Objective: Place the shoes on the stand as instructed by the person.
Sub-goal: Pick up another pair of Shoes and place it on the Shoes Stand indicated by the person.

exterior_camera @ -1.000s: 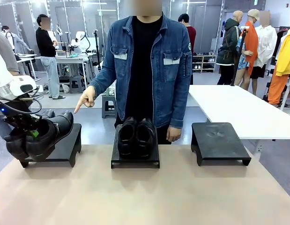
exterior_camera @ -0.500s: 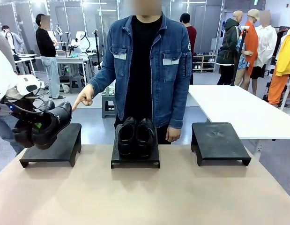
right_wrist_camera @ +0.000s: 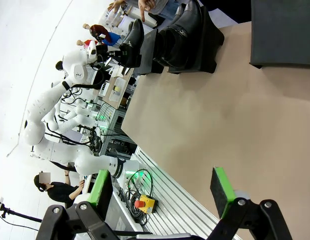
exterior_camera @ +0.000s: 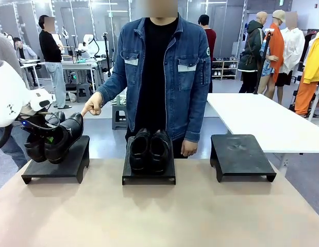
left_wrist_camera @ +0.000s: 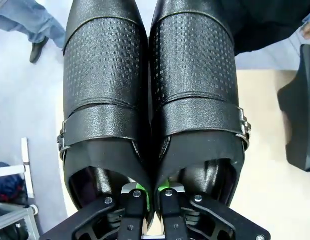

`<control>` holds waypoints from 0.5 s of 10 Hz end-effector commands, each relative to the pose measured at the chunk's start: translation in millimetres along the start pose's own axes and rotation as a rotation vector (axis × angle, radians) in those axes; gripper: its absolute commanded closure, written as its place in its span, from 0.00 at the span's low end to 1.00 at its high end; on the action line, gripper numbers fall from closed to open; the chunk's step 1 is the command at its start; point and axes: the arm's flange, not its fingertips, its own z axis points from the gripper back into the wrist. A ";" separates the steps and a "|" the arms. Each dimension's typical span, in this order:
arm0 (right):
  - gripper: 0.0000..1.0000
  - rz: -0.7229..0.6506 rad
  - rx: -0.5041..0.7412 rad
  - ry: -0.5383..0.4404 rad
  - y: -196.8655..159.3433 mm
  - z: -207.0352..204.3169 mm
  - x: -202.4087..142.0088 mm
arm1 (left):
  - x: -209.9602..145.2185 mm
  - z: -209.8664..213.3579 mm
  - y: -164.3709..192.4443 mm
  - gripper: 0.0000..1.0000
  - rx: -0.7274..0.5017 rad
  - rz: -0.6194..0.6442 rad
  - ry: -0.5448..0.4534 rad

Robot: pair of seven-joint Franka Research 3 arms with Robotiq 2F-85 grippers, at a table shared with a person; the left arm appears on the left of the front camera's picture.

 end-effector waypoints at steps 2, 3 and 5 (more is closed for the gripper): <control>0.00 0.013 0.007 -0.003 0.9 0.3 0.2 | 10.8 -8.7 -1.2 0.93 0.009 0.027 -0.033; 0.00 0.013 0.007 -0.003 0.9 0.3 0.2 | 10.2 -13.4 -1.9 0.93 0.011 0.034 -0.034; 0.00 0.013 0.007 -0.003 0.9 0.3 0.2 | 8.8 -23.3 1.6 0.93 0.029 0.060 -0.003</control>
